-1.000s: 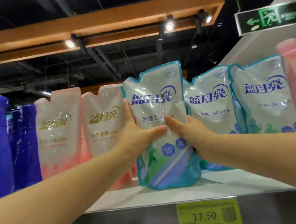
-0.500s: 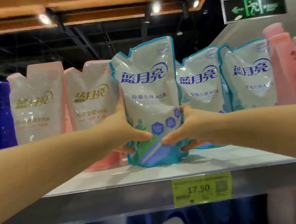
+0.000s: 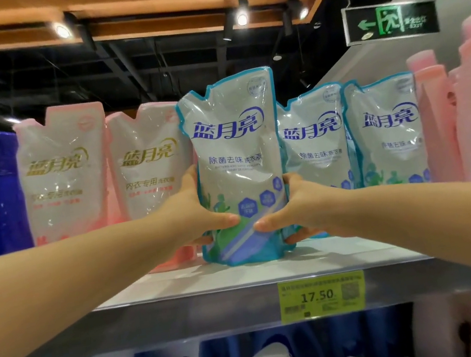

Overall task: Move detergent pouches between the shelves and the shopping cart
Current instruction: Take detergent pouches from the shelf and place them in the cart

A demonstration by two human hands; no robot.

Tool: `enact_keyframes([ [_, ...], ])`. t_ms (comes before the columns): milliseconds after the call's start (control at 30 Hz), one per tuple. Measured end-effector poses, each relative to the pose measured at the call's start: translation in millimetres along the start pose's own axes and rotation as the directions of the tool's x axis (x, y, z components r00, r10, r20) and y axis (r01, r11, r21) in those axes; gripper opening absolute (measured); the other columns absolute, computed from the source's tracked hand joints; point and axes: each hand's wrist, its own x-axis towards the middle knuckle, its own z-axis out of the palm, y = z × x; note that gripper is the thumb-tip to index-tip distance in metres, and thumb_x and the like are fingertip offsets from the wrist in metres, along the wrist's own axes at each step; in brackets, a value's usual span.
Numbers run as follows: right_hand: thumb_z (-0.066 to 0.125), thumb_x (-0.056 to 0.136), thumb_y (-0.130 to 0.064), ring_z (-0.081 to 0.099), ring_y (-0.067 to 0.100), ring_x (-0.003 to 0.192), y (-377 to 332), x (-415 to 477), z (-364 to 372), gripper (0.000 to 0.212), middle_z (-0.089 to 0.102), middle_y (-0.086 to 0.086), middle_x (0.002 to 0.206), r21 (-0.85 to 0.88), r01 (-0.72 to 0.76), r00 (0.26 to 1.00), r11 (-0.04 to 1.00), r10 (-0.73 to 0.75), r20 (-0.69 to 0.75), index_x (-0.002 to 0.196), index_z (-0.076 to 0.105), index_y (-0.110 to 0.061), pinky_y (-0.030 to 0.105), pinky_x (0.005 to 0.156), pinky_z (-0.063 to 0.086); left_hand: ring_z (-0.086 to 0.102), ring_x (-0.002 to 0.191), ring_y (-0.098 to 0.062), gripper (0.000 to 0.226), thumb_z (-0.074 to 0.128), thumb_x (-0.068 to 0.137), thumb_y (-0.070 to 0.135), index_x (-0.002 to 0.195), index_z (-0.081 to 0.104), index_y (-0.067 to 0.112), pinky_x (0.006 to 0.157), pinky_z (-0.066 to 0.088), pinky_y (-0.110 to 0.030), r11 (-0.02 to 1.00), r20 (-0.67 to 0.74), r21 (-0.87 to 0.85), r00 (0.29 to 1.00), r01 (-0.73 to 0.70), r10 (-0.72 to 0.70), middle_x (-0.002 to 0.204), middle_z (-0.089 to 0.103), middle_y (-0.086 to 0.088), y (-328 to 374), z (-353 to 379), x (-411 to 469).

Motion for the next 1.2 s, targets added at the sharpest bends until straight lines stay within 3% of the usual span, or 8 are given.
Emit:
enact_keyframes([
  [233,0.083,0.068,-0.018,0.055,0.026,0.115,-9.9,-16.3,4.0,0.095,0.048,0.007,0.134,0.004,-0.04,0.998,0.999,0.04,-0.043,0.141,0.022,-0.022,0.036,0.079,0.055,0.055,0.107,-0.026,0.097,0.076,0.074,0.02,0.145,0.011,0.032,0.077,0.056,-0.038,0.997,-0.026,0.069,0.999,-0.038,0.04,0.122,0.048,-0.004,1.1,-1.4,-5.5],
  [367,0.078,0.073,-0.035,0.048,0.026,0.118,-14.3,-35.6,1.0,0.1,0.039,0.011,0.14,-0.168,-0.056,0.984,0.984,0.026,-0.178,0.146,0.012,-0.017,0.034,0.095,0.045,0.051,0.116,-0.027,0.098,0.076,0.074,0.029,0.147,0.01,0.021,0.09,0.046,-0.036,0.964,-0.099,0.224,0.98,-0.146,0.171,0.135,0.047,-0.009,4.0,-9.9,-14.9],
  [533,0.074,0.079,-0.033,0.043,0.025,0.124,-27.6,-72.6,-5.1,0.09,0.037,0.01,0.143,-0.213,0.063,0.951,0.975,-0.123,-0.282,0.146,0.016,-0.017,0.028,0.088,0.034,0.044,0.124,-0.027,0.09,0.074,0.076,0.029,0.146,0.018,0.016,0.097,0.039,-0.037,0.916,-0.187,0.292,0.922,-0.277,0.338,0.139,0.042,-0.009,18.8,-17.0,-56.6],
  [767,0.065,0.087,-0.032,0.05,0.017,0.099,-50.3,-168.9,-13.2,0.063,0.048,0.007,0.135,-0.223,0.139,0.948,0.965,-0.194,-0.251,0.139,0.037,-0.011,0.02,0.075,0.041,0.045,0.123,-0.022,0.071,0.07,0.08,0.028,0.14,0.034,0.015,0.094,0.038,-0.031,0.865,-0.203,0.356,0.875,-0.353,0.44,0.139,0.046,-0.007,56.0,-13.8,-145.6],
  [900,0.065,0.085,-0.037,0.048,0.02,0.12,-54.5,-236.4,-17.3,0.072,0.04,0.003,0.146,-0.285,0.201,0.91,0.937,-0.287,-0.301,0.146,0.03,-0.018,0.031,0.098,0.039,0.051,0.113,-0.019,0.066,0.069,0.081,0.03,0.139,0.04,0.02,0.086,0.039,-0.026,0.895,-0.239,0.281,0.879,-0.345,0.414,0.13,0.053,-0.009,78.0,0.3,-205.0],
  [1000,0.061,0.086,-0.039,0.05,0.019,0.122,-53.3,-296.0,-20.1,0.051,0.055,-0.003,0.132,-0.474,0.215,0.841,0.854,-0.409,-0.355,0.133,0.049,-0.023,0.042,0.107,0.034,0.059,0.092,-0.015,0.038,0.067,0.083,0.028,0.12,0.06,0.017,0.082,0.041,-0.02,0.867,-0.249,0.298,0.844,-0.399,0.475,0.108,0.066,-0.009,96.3,14.2,-253.8],
  [1100,0.059,0.087,-0.032,0.06,0.015,0.102,-52.3,-360.1,-23.8,0.025,0.066,-0.006,0.096,-0.426,0.263,0.787,0.865,-0.448,-0.424,0.109,0.065,-0.023,0.043,0.099,0.04,0.065,0.081,-0.016,0.006,0.063,0.086,0.027,0.088,0.067,0.023,0.079,0.046,-0.025,0.834,-0.265,0.28,0.796,-0.476,0.544,0.077,0.068,0.0,112.0,24.7,-307.3],
  [1200,0.06,0.086,-0.029,0.06,0.013,0.088,-47.5,-424.3,-23.1,0.016,0.058,-0.012,0.076,-0.394,0.285,0.737,0.874,-0.462,-0.493,0.099,0.068,-0.023,0.035,0.089,0.045,0.062,0.068,-0.004,0.01,0.06,0.088,0.029,0.078,0.062,0.028,0.075,0.047,-0.026,0.815,-0.307,0.246,0.755,-0.525,0.579,0.064,0.061,0.015,120.0,33.1,-364.1],
])
